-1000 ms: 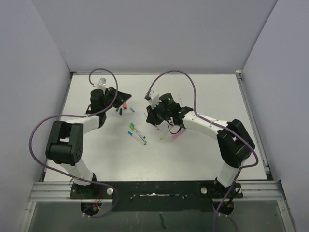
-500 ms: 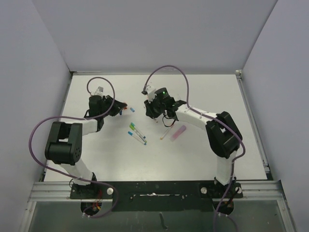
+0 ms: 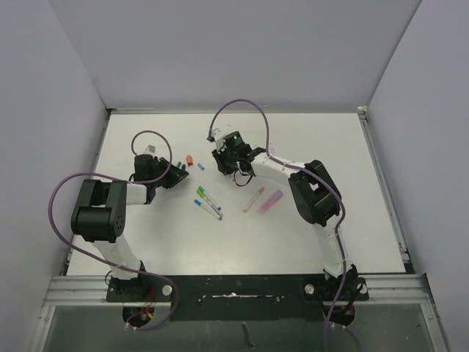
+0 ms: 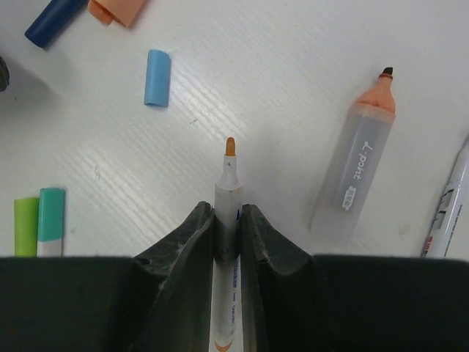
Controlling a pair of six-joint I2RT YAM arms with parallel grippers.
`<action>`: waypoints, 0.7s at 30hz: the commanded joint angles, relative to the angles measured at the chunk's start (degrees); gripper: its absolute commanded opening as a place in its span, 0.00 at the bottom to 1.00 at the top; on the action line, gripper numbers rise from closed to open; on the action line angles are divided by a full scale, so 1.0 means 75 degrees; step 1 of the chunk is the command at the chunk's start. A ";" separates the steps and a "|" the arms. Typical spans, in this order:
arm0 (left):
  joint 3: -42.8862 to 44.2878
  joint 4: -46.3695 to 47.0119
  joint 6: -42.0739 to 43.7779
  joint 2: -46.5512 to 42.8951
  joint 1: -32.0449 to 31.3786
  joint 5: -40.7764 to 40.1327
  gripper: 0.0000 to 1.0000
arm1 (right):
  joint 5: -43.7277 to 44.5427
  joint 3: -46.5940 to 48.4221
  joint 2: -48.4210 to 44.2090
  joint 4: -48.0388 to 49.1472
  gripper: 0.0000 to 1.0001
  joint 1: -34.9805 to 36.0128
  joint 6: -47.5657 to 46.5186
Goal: Open the pen caps
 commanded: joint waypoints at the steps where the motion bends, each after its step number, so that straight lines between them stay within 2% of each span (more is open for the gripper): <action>1: -0.0040 0.0195 0.0164 0.0146 0.0132 0.0114 0.18 | 0.0220 0.0663 0.0126 0.0049 0.00 -0.0099 -0.0153; 4: -0.0071 0.0177 0.0141 0.0174 0.0184 0.0156 0.26 | 0.0235 0.0891 0.0328 -0.0014 0.03 -0.0147 -0.0172; 9: -0.0171 0.0076 0.0129 -0.0031 0.0286 0.0143 0.34 | 0.0241 0.1217 0.0639 -0.0093 0.08 -0.0198 -0.0202; 15: -0.0260 -0.0162 0.0115 -0.0607 0.0451 0.0180 0.37 | 0.0282 0.1533 0.0956 -0.0093 0.11 -0.0206 -0.0211; 21: -0.0413 -0.0230 0.0066 -0.1517 0.0491 0.0290 0.43 | 0.0332 0.1834 0.1138 -0.0155 0.23 -0.0230 -0.0232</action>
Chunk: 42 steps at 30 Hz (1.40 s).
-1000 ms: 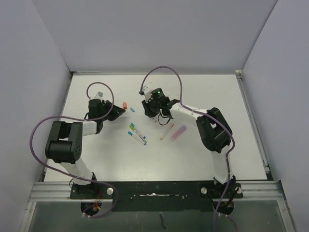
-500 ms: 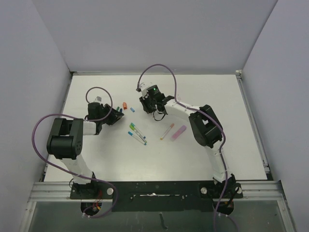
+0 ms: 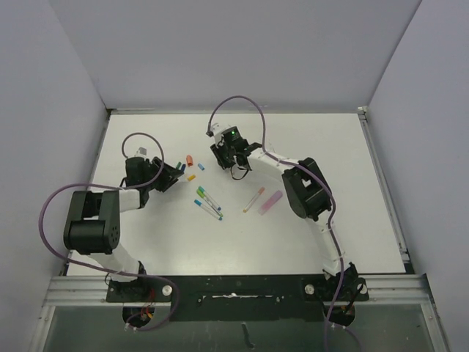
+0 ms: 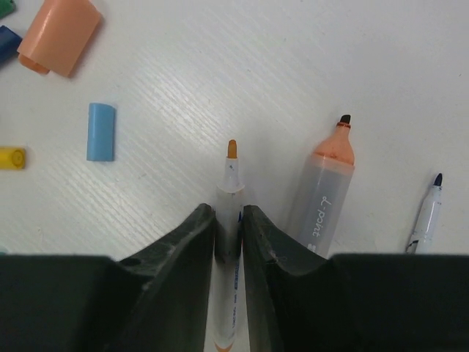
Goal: Open the pen caps
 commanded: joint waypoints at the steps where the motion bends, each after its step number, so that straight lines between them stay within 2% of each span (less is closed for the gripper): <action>1: 0.0000 0.0190 0.0045 -0.1106 0.0060 0.0294 0.47 | 0.0099 0.0529 0.0112 0.0080 0.27 -0.0051 -0.0077; 6: -0.0018 -0.0018 0.0044 -0.1911 0.0061 0.0268 0.73 | 0.0069 0.0708 0.0193 0.0086 0.45 -0.0057 -0.0074; 9: 0.0012 -0.0168 0.0058 -0.2278 0.0063 0.0266 0.80 | 0.0063 0.0735 0.0117 0.0124 0.50 -0.0063 -0.0075; 13: 0.0000 -0.0295 0.0070 -0.2690 0.0060 0.0184 0.97 | 0.0015 0.0196 -0.0460 0.0593 0.59 -0.0047 -0.0113; 17: -0.0094 -0.0211 -0.0022 -0.2901 0.0060 0.0197 0.98 | -0.0018 -0.0778 -0.1403 0.1065 0.71 -0.0006 -0.0230; 20: -0.0272 0.0072 -0.0263 -0.2935 0.0060 0.0211 0.98 | -0.0161 -0.1183 -0.2029 0.0853 0.73 0.0072 -0.0289; 25: -0.0271 0.0106 -0.0328 -0.2964 0.0060 0.0203 0.98 | -0.0167 -0.2106 -0.2831 0.0577 0.73 0.0481 -0.0390; 29: -0.0271 0.0040 -0.0310 -0.2956 0.0063 0.0222 0.98 | -0.0103 -0.2580 -0.3037 0.0414 0.69 0.0908 -0.0222; 42: -0.0352 0.0089 -0.0316 -0.2898 0.0063 0.0237 0.98 | 0.0117 -0.2903 -0.2587 0.0454 0.60 0.1588 -0.0071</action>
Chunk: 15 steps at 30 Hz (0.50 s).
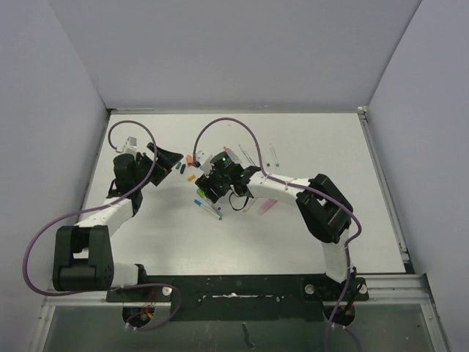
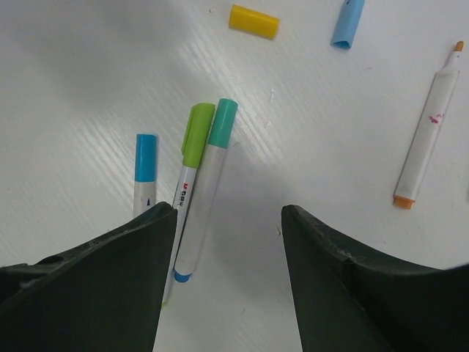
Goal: Open the pen caps
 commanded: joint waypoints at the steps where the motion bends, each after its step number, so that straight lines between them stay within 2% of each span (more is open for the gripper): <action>1: -0.0068 0.0390 -0.0045 -0.0262 0.0049 0.0091 0.97 | 0.0158 0.0067 0.0108 0.0261 0.59 0.0015 0.0092; 15: -0.0173 0.0530 -0.0092 -0.0178 0.0048 0.0091 0.98 | 0.0221 0.0093 0.0459 0.0263 0.57 0.0033 0.0090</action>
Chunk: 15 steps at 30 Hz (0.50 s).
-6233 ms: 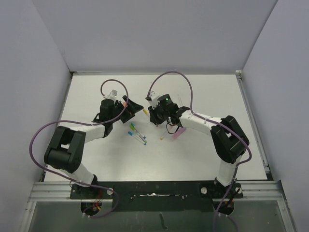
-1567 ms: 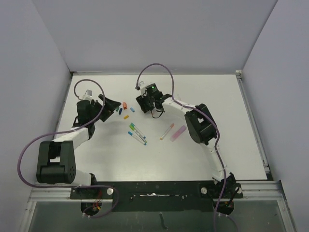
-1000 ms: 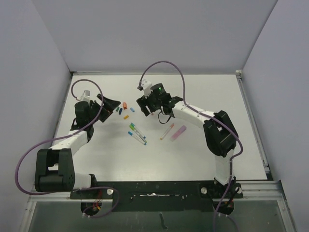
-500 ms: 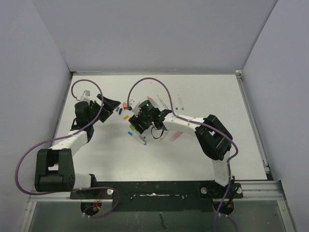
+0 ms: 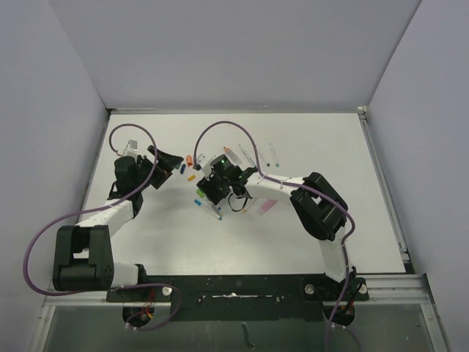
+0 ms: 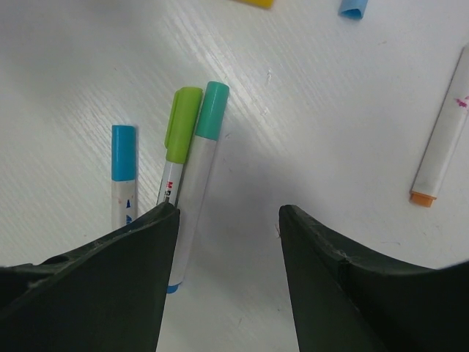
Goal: Open the pen caps
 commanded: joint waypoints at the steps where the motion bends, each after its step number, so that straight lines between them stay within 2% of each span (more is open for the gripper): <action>1: 0.0028 0.0501 -0.0034 -0.0181 0.0058 0.0088 0.98 | 0.0105 0.0093 0.0045 0.0262 0.57 0.0038 0.0049; 15: -0.0018 0.0553 -0.0063 -0.0169 0.0083 0.0088 0.98 | 0.0131 0.0017 0.0194 0.0273 0.54 0.0062 0.0048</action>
